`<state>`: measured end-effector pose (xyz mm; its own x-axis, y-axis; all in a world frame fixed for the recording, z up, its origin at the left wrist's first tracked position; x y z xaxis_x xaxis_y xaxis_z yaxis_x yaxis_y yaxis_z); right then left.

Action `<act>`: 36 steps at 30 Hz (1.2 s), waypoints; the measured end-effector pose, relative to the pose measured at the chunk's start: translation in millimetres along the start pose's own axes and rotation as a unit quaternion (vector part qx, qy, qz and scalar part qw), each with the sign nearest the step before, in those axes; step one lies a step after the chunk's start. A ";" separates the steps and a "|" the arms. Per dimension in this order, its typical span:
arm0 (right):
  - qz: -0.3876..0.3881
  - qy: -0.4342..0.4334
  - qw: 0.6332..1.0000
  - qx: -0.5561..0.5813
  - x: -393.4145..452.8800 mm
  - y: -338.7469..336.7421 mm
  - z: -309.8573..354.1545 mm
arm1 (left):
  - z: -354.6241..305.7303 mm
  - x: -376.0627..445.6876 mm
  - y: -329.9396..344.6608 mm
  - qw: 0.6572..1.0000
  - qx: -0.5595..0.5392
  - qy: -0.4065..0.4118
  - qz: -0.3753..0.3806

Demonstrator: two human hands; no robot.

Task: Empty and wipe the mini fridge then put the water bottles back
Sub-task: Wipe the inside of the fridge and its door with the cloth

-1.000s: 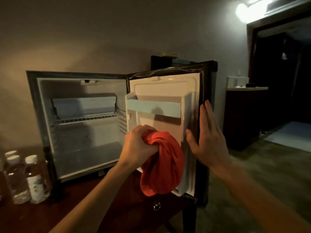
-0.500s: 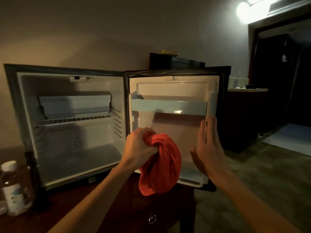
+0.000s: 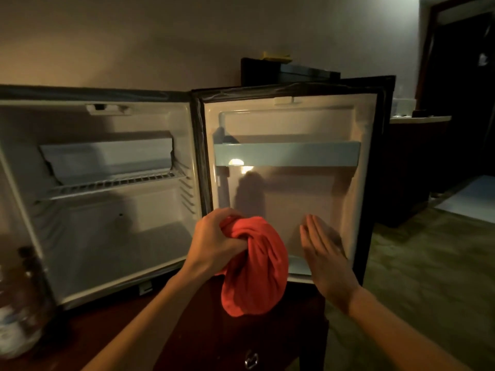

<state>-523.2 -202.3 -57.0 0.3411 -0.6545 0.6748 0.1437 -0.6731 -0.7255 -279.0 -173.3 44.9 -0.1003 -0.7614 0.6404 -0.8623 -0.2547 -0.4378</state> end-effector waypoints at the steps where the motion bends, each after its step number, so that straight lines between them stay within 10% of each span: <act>1: -0.002 -0.001 1.000 0.000 2.1 3.0 -2.5 | 2.9 0.9 -1.0 1.000 0.002 -0.004 0.000; 27: 0.030 0.044 0.998 0.017 58.1 62.7 6.5 | 73.4 -5.8 -63.7 0.996 0.027 -0.063 -0.063; 32: -0.032 0.059 0.987 0.146 66.2 42.5 44.6 | 78.4 -8.3 -70.1 0.995 0.027 -0.065 -0.073; 36: 0.054 0.036 0.905 0.420 68.5 3.9 107.5 | 77.9 -11.8 -65.1 0.995 0.036 -0.052 -0.083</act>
<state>-399.4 -212.7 -28.1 0.3384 -0.7421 0.5786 0.7788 -0.1242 -0.6148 -183.0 -194.1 16.7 0.0959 -0.7620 0.6404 -0.8246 -0.4211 -0.3777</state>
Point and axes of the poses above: each hand's wrist, its own x-axis towards the middle knuckle, its own y-axis out of the palm, z = x × y, the point moved 4 cm from there along x, towards the middle knuckle, and after that the axes turned 1 degree about z, right-handed, at the moved point
